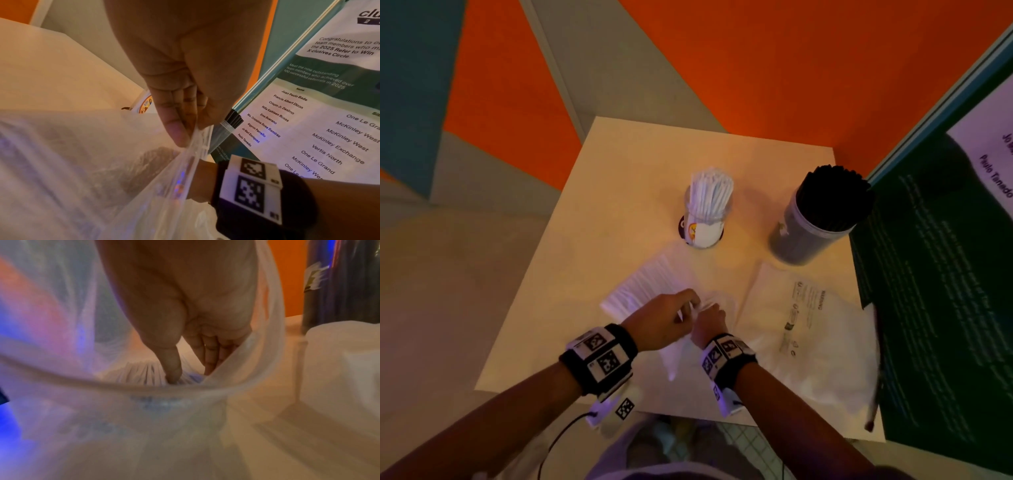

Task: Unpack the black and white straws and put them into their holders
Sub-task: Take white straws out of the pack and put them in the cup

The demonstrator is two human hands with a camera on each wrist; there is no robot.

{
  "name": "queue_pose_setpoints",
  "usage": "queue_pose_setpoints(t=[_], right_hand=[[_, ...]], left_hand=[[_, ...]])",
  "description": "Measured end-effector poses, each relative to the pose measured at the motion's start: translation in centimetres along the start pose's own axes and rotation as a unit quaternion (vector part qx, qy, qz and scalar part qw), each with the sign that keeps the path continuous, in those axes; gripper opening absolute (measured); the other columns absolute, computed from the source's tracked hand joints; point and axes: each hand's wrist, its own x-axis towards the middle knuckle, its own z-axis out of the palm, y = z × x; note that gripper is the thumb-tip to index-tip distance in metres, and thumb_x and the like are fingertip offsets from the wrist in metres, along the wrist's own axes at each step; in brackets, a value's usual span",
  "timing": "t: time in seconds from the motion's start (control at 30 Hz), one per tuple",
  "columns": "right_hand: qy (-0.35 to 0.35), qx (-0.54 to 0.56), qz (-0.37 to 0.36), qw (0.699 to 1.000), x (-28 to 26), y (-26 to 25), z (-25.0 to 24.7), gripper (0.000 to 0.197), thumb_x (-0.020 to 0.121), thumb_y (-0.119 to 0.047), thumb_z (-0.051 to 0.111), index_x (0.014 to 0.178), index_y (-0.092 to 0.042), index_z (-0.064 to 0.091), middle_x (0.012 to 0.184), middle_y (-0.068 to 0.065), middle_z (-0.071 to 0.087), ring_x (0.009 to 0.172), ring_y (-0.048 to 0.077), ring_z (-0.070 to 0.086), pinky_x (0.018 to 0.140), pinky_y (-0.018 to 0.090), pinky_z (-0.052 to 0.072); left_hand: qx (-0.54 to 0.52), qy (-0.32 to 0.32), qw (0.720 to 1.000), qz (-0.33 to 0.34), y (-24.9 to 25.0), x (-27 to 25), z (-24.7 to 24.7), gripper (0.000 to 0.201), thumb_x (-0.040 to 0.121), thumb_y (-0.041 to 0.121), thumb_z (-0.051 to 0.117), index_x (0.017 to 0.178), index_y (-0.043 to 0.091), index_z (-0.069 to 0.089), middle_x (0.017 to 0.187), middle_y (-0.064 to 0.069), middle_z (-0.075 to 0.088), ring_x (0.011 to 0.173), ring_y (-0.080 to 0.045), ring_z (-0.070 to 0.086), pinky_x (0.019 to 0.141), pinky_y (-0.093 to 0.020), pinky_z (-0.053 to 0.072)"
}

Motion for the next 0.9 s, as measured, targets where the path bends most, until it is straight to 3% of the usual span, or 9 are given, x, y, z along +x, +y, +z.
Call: queue_pose_setpoints(t=[0.07, 0.23, 0.47, 0.6, 0.7, 0.83, 0.9], right_hand=[[-0.03, -0.014, 0.005, 0.999, -0.1, -0.3, 0.4, 0.048, 0.1, -0.022, 0.034, 0.142, 0.0, 0.031, 0.147, 0.023, 0.032, 0.135, 0.037, 0.03, 0.11, 0.043, 0.027], [-0.06, -0.013, 0.03, 0.998, -0.2, -0.2, 0.3, 0.049, 0.102, -0.021, 0.03, 0.146, 0.0, 0.024, 0.15, 0.022, 0.028, 0.137, 0.035, 0.029, 0.111, 0.041, 0.027], [-0.066, 0.028, 0.034, 0.997, -0.9, -0.3, 0.0, 0.05, 0.102, -0.023, 0.033, 0.146, 0.0, 0.025, 0.147, 0.022, 0.032, 0.136, 0.032, 0.036, 0.112, 0.038, 0.03], [-0.046, 0.074, 0.02, 0.996, -1.8, -0.1, -1.2, 0.041, 0.101, -0.018, 0.034, 0.139, -0.003, 0.039, 0.14, 0.018, 0.044, 0.128, 0.031, 0.046, 0.107, 0.037, 0.038], [-0.033, 0.116, -0.023, 0.992, -3.6, 0.8, -3.2, 0.037, 0.102, -0.015, 0.031, 0.132, 0.001, 0.045, 0.131, 0.021, 0.052, 0.118, 0.034, 0.054, 0.096, 0.037, 0.043], [-0.061, 0.069, -0.063, 0.994, -7.4, 4.6, -6.4, 0.037, 0.099, -0.01, 0.033, 0.131, 0.005, 0.044, 0.132, 0.024, 0.05, 0.119, 0.036, 0.054, 0.096, 0.038, 0.043], [-0.093, 0.03, -0.058, 0.994, -9.5, 7.2, -8.7, 0.035, 0.097, -0.008, 0.036, 0.127, 0.004, 0.048, 0.132, 0.021, 0.053, 0.119, 0.033, 0.054, 0.095, 0.035, 0.044]], left_hand=[[-0.002, 0.001, 1.0, 0.006, -0.1, -0.2, 0.3, 0.013, 0.096, 0.016, 0.052, 0.108, 0.012, 0.052, 0.08, 0.004, 0.057, 0.055, 0.002, 0.055, 0.055, -0.012, 0.042], [-0.004, -0.009, 1.0, 0.006, -0.4, -0.5, 0.7, 0.014, 0.097, 0.021, 0.051, 0.109, 0.013, 0.052, 0.076, 0.01, 0.056, 0.056, 0.002, 0.055, 0.055, -0.011, 0.041], [0.009, -0.014, 1.0, 0.008, -0.3, -0.6, 1.0, 0.016, 0.098, 0.025, 0.05, 0.11, 0.014, 0.052, 0.078, 0.01, 0.057, 0.054, 0.0, 0.056, 0.056, -0.017, 0.043], [0.011, -0.018, 1.0, 0.011, -0.2, -0.5, 1.0, 0.017, 0.098, 0.024, 0.05, 0.111, 0.013, 0.051, 0.077, 0.011, 0.056, 0.054, 0.0, 0.055, 0.055, -0.015, 0.043], [0.02, -0.023, 1.0, 0.008, -0.2, -0.1, 0.9, 0.017, 0.096, 0.018, 0.054, 0.112, 0.014, 0.05, 0.08, 0.011, 0.056, 0.058, -0.001, 0.055, 0.059, -0.018, 0.045], [0.043, -0.036, 0.998, -0.004, -0.3, 0.9, 1.0, 0.02, 0.095, 0.018, 0.054, 0.114, 0.014, 0.048, 0.081, 0.013, 0.054, 0.059, 0.0, 0.053, 0.063, -0.027, 0.048], [0.065, -0.038, 0.997, -0.002, -0.3, 1.5, 1.2, 0.022, 0.095, 0.024, 0.055, 0.114, 0.015, 0.047, 0.082, 0.012, 0.055, 0.063, -0.005, 0.055, 0.062, -0.023, 0.044]])
